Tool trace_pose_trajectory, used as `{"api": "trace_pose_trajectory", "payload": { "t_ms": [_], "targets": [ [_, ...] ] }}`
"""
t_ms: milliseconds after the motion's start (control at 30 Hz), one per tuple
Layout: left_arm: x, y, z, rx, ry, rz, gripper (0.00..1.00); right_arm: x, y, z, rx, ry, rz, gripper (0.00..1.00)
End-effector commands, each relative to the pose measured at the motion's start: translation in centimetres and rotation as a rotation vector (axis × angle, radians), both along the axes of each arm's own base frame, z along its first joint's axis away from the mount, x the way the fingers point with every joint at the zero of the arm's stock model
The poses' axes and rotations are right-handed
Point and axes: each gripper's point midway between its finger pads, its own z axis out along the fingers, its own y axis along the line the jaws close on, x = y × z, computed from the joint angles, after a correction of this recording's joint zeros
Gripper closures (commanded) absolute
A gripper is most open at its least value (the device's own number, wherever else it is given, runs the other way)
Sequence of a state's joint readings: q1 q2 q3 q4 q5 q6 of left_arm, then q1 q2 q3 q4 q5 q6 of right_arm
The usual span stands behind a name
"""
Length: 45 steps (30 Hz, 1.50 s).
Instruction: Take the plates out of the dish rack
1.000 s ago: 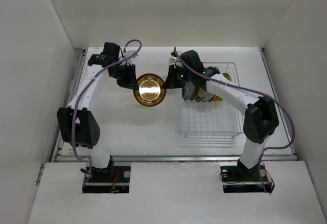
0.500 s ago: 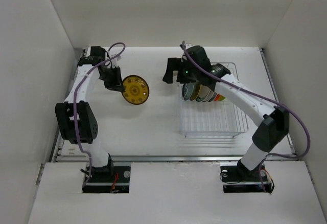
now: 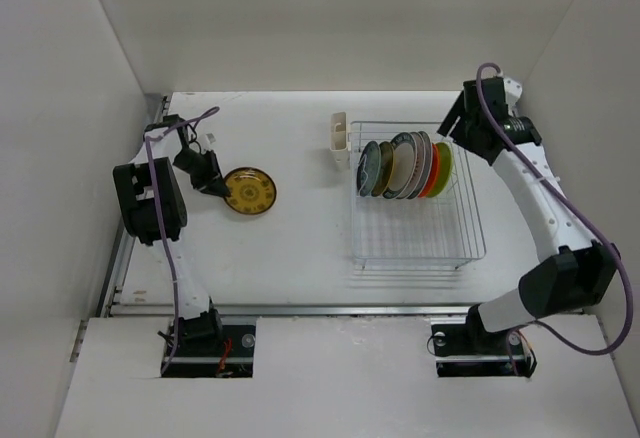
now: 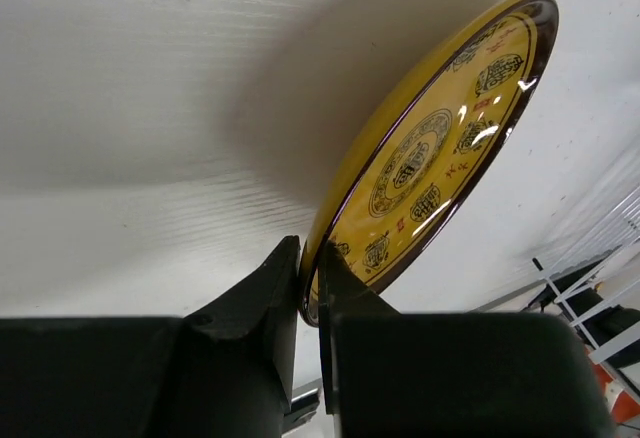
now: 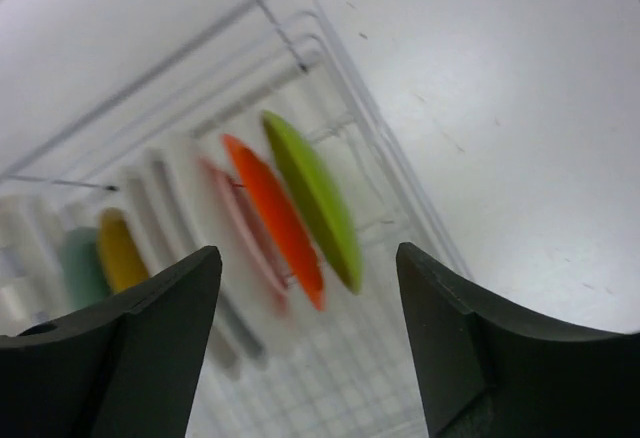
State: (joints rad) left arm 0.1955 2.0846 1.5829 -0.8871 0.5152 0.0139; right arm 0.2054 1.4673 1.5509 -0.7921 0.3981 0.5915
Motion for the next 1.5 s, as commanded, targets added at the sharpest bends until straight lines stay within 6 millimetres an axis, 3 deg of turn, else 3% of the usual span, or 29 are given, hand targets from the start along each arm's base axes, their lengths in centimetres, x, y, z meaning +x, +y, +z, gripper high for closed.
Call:
{"api": "trace_pose_trajectory", "payload": {
  "t_ms": [0, 133, 267, 333, 433, 533, 567, 600, 700, 833, 867, 933, 967, 1100, 1133, 1167, 1233, 1267, 1300, 1333, 1367, 1400, 1433, 1467],
  "targets": [
    [0.4, 2.0, -0.5, 0.109, 0.011, -0.008, 1.0, -1.0, -1.9, -3.9, -0.025, 0.105, -0.062, 0.24],
    [0.1, 2.1, -0.6, 0.116, 0.022, -0.008, 0.98, -0.3, -2.9, -7.0, -0.06, 0.17, -0.073, 0.34],
    [-0.1, 2.4, -0.3, 0.137, 0.028, -0.007, 0.78, 0.1, -2.8, -9.7, -0.077, 0.229, -0.065, 0.46],
    [-0.4, 2.5, -0.4, 0.145, 0.04, -0.007, 0.65, 0.2, -3.0, -10.4, -0.088, 0.239, -0.073, 0.46],
    [-0.3, 2.6, 0.4, 0.151, 0.016, -0.014, 0.54, 1.1, -2.3, -11.2, -0.073, 0.236, -0.03, 0.46],
    [-0.2, 2.9, 1.3, 0.175, -0.008, -0.011, 0.47, 1.3, -1.6, -11.9, -0.053, 0.244, 0.002, 0.65],
    [-0.1, 3.0, 2.2, 0.18, -0.034, -0.009, 0.45, 1.3, -1.6, -12.1, -0.053, 0.244, 0.002, 0.81],
    [-0.2, 3.1, 2.7, 0.19, -0.038, -0.008, 0.39, 1.3, -1.9, -12.0, -0.062, 0.242, -0.007, 0.87],
    [-0.7, 3.7, 4.8, 0.239, -0.073, 0.0, 0.38, 0.8, -2.6, -9.9, -0.09, 0.205, -0.026, 1.0],
    [-1.3, 4.1, 7.7, 0.275, -0.115, 0.0, 0.37, -0.1, -4.7, -5.3, -0.178, 0.142, -0.087, 1.0],
    [-1.3, 4.3, 8.4, 0.289, -0.129, 0.003, 0.37, -0.7, -5.3, -3.1, -0.197, 0.118, -0.115, 1.0],
    [-1.6, 4.3, 10.0, 0.298, -0.164, -0.004, 0.37, -1.4, -6.1, -0.6, -0.232, 0.092, -0.162, 1.0],
    [-1.9, 4.3, 10.4, 0.303, -0.174, -0.023, 0.37, -1.5, -7.1, 1.9, -0.261, 0.05, -0.21, 1.0],
    [-2.6, 2.5, 13.4, 0.245, -0.275, -0.104, 0.37, -3.3, -6.9, 7.7, -0.273, -0.058, -0.243, 1.0],
    [-2.9, 2.0, 14.5, 0.226, -0.306, -0.121, 0.35, -3.5, -6.3, 8.7, -0.255, -0.088, -0.224, 1.0],
    [-3.3, 0.2, 15.2, 0.174, -0.326, -0.175, 0.35, -3.3, -5.5, 8.9, -0.234, -0.097, -0.194, 1.0],
    [-3.6, -1.6, 16.1, 0.125, -0.355, -0.236, 0.35, -1.9, -1.0, 9.4, -0.129, -0.151, -0.009, 1.0],
    [-4.0, -3.5, 17.2, 0.073, -0.405, -0.296, 0.34, -1.7, 0.9, 9.5, -0.088, -0.171, 0.078, 1.0],
    [-4.2, -4.4, 17.6, 0.039, -0.41, -0.315, 0.34, -1.5, 5.5, 9.0, 0.014, -0.177, 0.258, 1.0],
    [-4.5, -5.3, 18.2, 0.012, -0.435, -0.342, 0.34, -1.4, 7.8, 6.8, 0.049, -0.147, 0.35, 1.0],
    [-4.6, -6.2, 18.4, -0.017, -0.441, -0.359, 0.32, -0.8, 10.3, 7.9, 0.102, -0.226, 0.433, 1.0],
    [-4.6, -7.6, 19.2, -0.054, -0.481, -0.391, 0.31, -1.0, 12.5, 7.5, 0.142, -0.238, 0.514, 1.0],
    [-4.7, -8.2, 19.3, -0.072, -0.476, -0.391, 0.31, -2.4, 16.4, 6.2, 0.212, -0.216, 0.667, 1.0],
    [-4.6, -9.1, 19.8, -0.086, -0.497, -0.409, 0.29, -3.2, 20.2, 6.9, 0.285, -0.261, 0.799, 1.0]
  ]
}}
